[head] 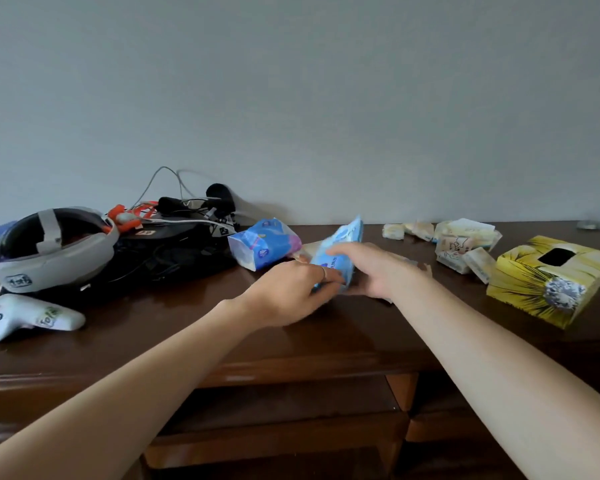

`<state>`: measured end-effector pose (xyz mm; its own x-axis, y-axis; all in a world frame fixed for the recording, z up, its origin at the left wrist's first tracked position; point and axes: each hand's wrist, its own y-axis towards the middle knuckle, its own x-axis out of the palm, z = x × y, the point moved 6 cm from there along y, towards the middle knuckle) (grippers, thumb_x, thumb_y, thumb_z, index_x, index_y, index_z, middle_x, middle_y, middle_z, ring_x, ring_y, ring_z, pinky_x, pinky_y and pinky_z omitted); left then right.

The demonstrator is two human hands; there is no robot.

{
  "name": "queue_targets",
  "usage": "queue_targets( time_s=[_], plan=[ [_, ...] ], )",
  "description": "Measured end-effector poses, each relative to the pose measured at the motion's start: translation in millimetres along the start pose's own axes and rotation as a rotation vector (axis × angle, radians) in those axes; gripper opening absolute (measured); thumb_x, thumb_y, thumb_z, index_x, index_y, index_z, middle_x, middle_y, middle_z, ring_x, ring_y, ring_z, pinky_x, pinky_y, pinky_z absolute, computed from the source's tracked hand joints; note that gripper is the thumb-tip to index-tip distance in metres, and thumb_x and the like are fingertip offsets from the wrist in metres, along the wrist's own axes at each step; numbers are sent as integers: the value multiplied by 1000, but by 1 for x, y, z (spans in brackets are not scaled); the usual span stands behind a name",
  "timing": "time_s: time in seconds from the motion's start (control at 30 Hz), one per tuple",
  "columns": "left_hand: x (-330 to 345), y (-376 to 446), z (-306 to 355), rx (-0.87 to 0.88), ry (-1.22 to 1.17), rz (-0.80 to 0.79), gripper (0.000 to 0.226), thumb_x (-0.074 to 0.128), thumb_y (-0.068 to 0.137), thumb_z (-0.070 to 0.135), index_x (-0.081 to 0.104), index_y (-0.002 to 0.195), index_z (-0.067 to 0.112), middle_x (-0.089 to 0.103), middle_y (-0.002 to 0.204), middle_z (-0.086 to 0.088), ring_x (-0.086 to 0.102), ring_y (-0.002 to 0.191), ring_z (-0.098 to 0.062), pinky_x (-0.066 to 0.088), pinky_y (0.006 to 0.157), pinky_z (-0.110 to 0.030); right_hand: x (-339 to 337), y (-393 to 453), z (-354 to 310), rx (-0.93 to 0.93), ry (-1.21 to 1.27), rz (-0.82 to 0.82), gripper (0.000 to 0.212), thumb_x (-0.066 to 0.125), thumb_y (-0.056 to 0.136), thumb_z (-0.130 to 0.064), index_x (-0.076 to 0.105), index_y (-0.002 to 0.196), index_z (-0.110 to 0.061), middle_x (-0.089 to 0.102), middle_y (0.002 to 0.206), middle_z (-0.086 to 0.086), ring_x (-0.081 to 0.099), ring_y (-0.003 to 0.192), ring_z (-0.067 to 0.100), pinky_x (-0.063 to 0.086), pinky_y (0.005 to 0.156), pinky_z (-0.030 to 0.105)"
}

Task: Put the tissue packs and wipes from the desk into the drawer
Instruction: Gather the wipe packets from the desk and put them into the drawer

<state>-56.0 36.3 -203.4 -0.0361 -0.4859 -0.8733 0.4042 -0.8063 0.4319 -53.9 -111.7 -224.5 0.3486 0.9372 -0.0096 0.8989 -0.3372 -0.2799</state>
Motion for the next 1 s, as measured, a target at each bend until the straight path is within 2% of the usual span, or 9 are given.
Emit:
queue_targets(
  time_s=[0.07, 0.13, 0.2, 0.33, 0.47, 0.63, 0.77, 0.9, 1.0],
  plan=[
    [-8, -8, -9, -139, -220, 103, 41, 47, 91, 57, 72, 110, 31, 73, 108, 1, 62, 104, -21, 48, 93, -38, -5, -1, 3, -82, 72, 82, 33, 63, 98, -10, 62, 131, -10, 76, 103, 12, 74, 84, 25, 63, 66, 38],
    [-24, -15, -29, -324, -174, 402, 57, 52, 86, 63, 64, 127, 25, 61, 129, 1, 48, 127, -20, 38, 105, -37, -14, -3, -1, -197, 144, 93, 28, 68, 98, -16, 66, 125, -10, 77, 112, 13, 74, 99, 28, 62, 84, 44],
    [-22, -21, -52, -631, -321, 435, 81, 63, 80, 66, 51, 142, 15, 52, 142, -4, 39, 137, -24, 32, 114, -41, -17, -9, -5, -277, 102, 20, 30, 70, 98, -30, 68, 122, -13, 77, 116, 8, 74, 105, 23, 59, 93, 44],
    [8, -14, -59, -791, -1077, 299, 40, 76, 86, 35, 72, 113, 6, 78, 97, -4, 75, 86, -15, 60, 75, -27, -11, -12, -11, -411, -206, 53, 39, 56, 103, -48, 59, 127, -18, 67, 125, -1, 64, 104, 6, 50, 87, 30],
    [13, -21, -77, -892, -1127, 401, 21, 71, 91, 16, 69, 108, 4, 76, 88, -8, 73, 69, -19, 61, 60, -30, -45, 4, -18, -446, -518, 294, 48, 42, 103, -60, 57, 126, -21, 64, 124, -4, 59, 107, 13, 44, 86, 33],
    [31, -42, -102, -1073, -1093, 419, 25, 64, 96, 14, 62, 117, 2, 70, 90, -9, 68, 71, -22, 54, 55, -32, -108, 39, 17, 17, -975, 315, 100, 74, 77, -57, 27, 161, -30, 32, 165, 10, 29, 150, 35, 33, 114, 44],
    [41, -46, -109, -1108, -1075, 427, 26, 62, 97, 17, 62, 119, 3, 70, 88, -6, 68, 70, -20, 52, 51, -29, -116, 54, 16, -106, -1271, 512, 56, 48, 94, -68, 57, 138, -34, 66, 131, 7, 62, 119, 34, 47, 89, 40],
    [40, -46, -107, -1119, -1052, 425, 27, 57, 99, 17, 61, 122, 4, 71, 95, -9, 68, 75, -23, 54, 57, -32, -91, 26, -15, -467, -1257, 872, 57, 33, 107, -56, 71, 103, -14, 74, 99, 14, 69, 90, 35, 39, 64, 35],
    [36, -43, -98, -1075, -1136, 444, 31, 49, 102, 26, 61, 124, 9, 72, 92, -6, 70, 77, -22, 56, 57, -30, -23, 6, -31, -726, -1182, 669, 61, 40, 98, -68, 59, 68, -18, 65, 65, 2, 66, 64, 29, 36, 52, 31]
  ],
)
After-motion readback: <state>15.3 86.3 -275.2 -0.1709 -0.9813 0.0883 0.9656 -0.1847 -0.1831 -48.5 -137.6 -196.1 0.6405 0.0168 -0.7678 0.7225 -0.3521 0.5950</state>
